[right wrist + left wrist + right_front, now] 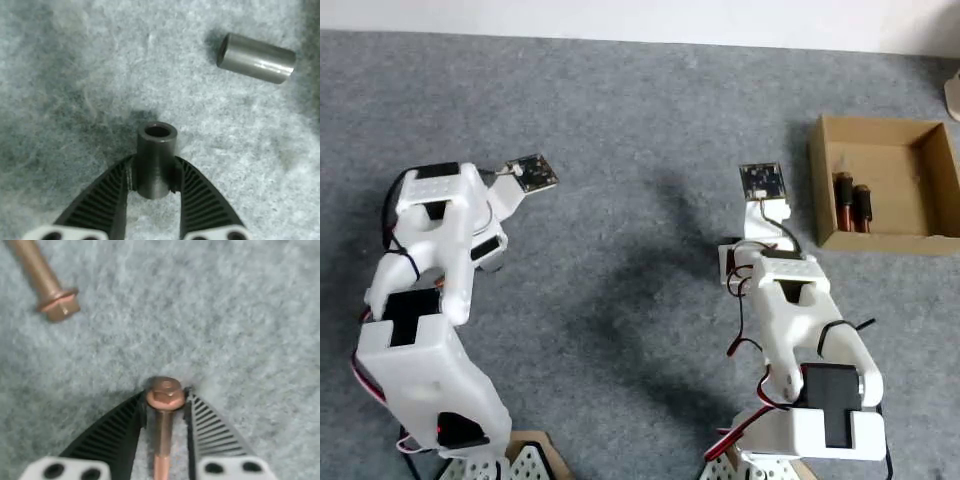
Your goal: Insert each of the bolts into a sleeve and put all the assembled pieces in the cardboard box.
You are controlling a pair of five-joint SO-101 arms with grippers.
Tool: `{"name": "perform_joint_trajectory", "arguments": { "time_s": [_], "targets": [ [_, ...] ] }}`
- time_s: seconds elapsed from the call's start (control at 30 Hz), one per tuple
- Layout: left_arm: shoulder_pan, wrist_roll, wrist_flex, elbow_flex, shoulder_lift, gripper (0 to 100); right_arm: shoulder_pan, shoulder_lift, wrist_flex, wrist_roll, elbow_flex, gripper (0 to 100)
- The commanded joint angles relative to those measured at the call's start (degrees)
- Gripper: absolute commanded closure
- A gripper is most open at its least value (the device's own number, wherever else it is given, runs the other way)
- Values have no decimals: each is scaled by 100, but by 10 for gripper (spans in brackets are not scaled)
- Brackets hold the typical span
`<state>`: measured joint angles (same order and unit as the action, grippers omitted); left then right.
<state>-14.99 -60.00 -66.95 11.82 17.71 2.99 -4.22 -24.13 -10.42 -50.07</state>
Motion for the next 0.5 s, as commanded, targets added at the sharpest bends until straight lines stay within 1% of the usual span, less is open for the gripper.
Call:
{"name": "perform_joint_trajectory", "arguments": {
  "time_s": [0.0, 0.2, 0.33, 0.47],
  "targets": [
    [189, -44, -185, -242, -48, 983, 207, -84, 48, -62, -66, 993],
    [145, 35, -527, -224, -57, 995, 207, -84, 48, -62, -66, 993],
    [101, 809, -396, -224, -136, 995, 207, -92, 48, -62, -75, 993],
    [145, 1292, -369, -92, -602, 995, 207, -119, 66, -62, -84, 993]
  ]
}}
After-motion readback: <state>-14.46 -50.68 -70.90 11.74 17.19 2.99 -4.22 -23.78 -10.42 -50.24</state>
